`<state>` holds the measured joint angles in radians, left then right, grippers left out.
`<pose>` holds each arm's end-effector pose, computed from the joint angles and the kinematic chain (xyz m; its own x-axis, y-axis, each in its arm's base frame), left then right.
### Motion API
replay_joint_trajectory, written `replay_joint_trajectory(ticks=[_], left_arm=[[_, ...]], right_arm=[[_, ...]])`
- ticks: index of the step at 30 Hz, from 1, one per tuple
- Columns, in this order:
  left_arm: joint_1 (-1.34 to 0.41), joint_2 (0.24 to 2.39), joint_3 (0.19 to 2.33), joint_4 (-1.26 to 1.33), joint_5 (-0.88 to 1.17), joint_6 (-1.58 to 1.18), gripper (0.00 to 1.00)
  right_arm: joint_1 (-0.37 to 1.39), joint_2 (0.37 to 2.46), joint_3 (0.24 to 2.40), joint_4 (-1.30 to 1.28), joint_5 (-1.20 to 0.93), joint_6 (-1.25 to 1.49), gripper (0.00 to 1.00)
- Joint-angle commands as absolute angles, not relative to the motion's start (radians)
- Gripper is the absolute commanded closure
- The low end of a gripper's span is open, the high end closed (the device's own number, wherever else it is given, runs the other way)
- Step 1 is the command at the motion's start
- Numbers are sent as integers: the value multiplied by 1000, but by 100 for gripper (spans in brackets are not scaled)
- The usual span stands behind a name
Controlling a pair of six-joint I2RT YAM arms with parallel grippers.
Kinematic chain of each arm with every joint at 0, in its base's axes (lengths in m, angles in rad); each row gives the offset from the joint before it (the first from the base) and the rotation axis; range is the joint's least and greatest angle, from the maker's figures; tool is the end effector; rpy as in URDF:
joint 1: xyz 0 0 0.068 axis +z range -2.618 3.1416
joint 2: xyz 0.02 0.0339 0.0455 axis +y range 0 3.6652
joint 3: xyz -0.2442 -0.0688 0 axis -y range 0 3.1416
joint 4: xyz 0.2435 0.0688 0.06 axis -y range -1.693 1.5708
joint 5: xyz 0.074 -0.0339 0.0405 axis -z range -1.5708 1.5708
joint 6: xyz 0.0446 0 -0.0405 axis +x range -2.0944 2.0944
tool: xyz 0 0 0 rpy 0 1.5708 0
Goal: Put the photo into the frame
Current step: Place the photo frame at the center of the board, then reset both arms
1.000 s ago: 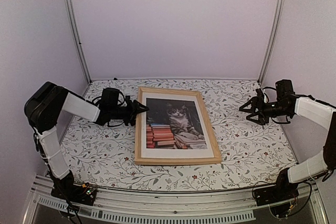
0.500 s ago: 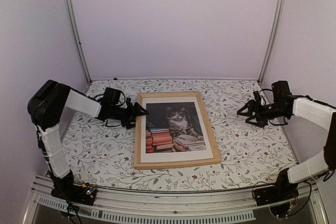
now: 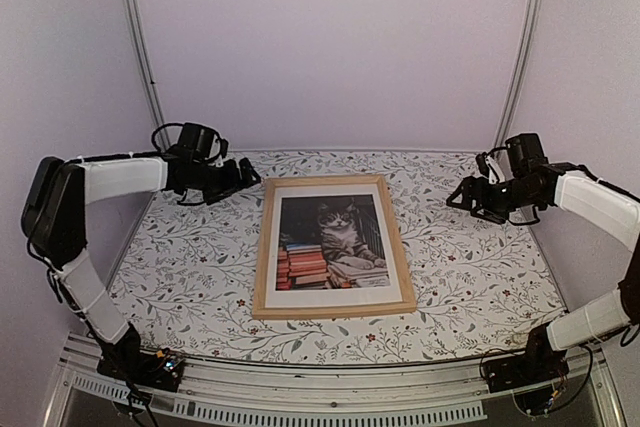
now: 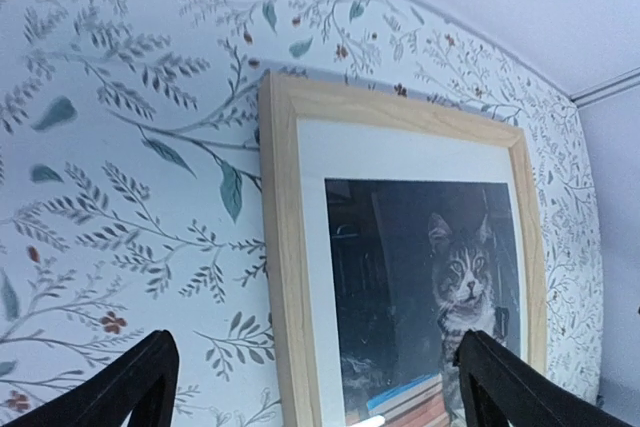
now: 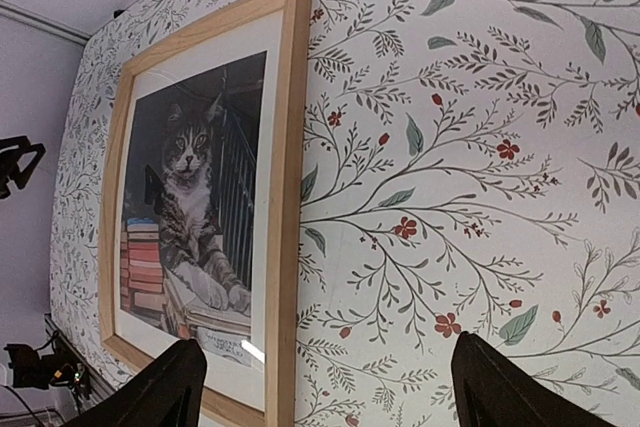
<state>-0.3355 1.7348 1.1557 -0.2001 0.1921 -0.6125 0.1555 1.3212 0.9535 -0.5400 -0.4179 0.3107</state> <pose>0.3563 -0.1333 0.1886 -0.8025 -0.3179 -0.5050 -0.0121 0.8548 -0.5188 0.2729 0.0611 0.2281 -0.8600 0.1480 -0.4883 -0.1317 0.8602 0.4927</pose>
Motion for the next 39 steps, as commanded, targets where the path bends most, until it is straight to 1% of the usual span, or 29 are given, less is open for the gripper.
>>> replay_joint_trajectory(ticks=[1, 6, 14, 21, 28, 33, 39], left_arm=[[-351, 1545, 1179, -283, -45, -458, 0], [-363, 1379, 1145, -277, -167, -392, 0], [-360, 1188, 1031, -247, -325, -223, 0], [-349, 1068, 950, -239, -307, -214, 0], [-335, 961, 842, -179, -257, -226, 0], [-333, 908, 809, -187, -259, -219, 0], [-332, 841, 772, -172, -245, -204, 0]], right_arm=[[219, 1311, 1034, -558, -279, 269, 9], [270, 1329, 1089, -567, -198, 242, 2], [276, 1296, 1106, -552, -100, 172, 1], [277, 1250, 1063, -505, -84, 123, 1], [278, 1179, 1008, -437, -24, 115, 1], [277, 1115, 960, -395, 53, 148, 1], [276, 1087, 940, -395, 17, 114, 1]])
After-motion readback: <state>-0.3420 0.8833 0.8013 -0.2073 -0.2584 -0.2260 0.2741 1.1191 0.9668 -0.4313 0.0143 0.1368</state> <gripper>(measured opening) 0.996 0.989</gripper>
